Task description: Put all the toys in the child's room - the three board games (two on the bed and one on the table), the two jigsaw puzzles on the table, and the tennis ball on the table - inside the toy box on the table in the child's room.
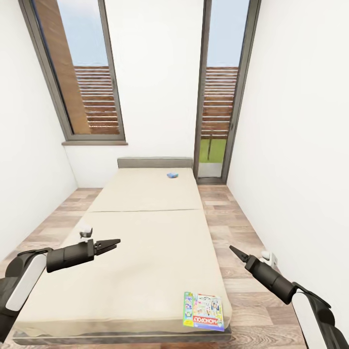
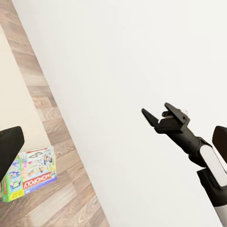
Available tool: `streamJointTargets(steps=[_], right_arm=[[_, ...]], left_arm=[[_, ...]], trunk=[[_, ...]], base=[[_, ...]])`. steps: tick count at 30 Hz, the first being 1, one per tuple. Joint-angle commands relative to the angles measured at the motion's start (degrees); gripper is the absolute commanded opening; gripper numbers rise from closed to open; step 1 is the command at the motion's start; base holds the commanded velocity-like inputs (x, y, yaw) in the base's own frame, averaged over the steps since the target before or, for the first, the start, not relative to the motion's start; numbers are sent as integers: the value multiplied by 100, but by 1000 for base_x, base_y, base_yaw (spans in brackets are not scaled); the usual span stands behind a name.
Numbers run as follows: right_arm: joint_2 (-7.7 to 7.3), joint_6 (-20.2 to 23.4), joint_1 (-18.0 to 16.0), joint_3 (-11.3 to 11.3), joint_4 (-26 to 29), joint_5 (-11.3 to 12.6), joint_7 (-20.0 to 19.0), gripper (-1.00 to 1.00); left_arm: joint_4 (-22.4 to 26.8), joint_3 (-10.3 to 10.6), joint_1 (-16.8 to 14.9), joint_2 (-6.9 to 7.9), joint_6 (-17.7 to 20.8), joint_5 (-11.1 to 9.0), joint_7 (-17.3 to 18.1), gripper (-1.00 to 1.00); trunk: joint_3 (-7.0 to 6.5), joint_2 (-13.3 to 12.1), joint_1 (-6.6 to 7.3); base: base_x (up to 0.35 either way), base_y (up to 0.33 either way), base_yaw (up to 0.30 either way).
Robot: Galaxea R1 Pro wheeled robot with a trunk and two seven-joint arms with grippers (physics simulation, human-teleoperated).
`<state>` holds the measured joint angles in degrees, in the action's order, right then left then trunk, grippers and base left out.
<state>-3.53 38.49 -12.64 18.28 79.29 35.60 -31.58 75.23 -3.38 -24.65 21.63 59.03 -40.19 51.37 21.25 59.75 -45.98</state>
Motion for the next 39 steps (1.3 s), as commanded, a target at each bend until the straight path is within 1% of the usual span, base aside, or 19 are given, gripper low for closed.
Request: streamJointTargets(steps=[1,3,5,7,11,12,13,15,19,39], right_arm=[[1,41,-4,9,1,26,-6,100],[1,42,-8,9,-5,26,-6,100],[1,41,-7,9,-7,26,-6,100],[1,41,-9,9,-8,26,-6,100],[-3,41,-5,14,-15,26,-6,100],[-5,42,-4,20,-15,26,-6,100],[-6,43,-3,23,-14,26,-6,100],[-7,44,-4,33,-11,26,-6,100],[-8,43,-9,44,-29,19,-6,100],[-8,35,-10,36,-45,15,-6,100]], left_arm=[[0,-2,-5,-16,21,11,19,100],[0,1,-5,-82,16,16,-26,100],[0,2,-5,-116,15,18,-83,100],[0,3,-8,-179,13,19,-232,100],[0,4,-14,-361,15,20,-754,100],[0,4,-17,-424,17,20,-963,100],[0,4,-18,-454,18,20,-1068,100],[-4,4,-19,-556,20,17,-1460,100],[-8,4,-13,-642,32,12,-1798,100],[-9,-5,-9,-665,21,28,-1891,100]], trunk=[[25,46,-23],[61,126,-67],[97,207,-111],[133,287,-155],[205,447,-243],[223,487,-265],[241,528,-287],[277,608,-330],[348,768,-418],[707,1570,-858]], base=[[0,0,0],[0,0,0],[0,0,0],[0,0,0],[0,0,0],[0,0,0],[0,0,0],[0,0,0],[0,0,0],[0,0,0]])
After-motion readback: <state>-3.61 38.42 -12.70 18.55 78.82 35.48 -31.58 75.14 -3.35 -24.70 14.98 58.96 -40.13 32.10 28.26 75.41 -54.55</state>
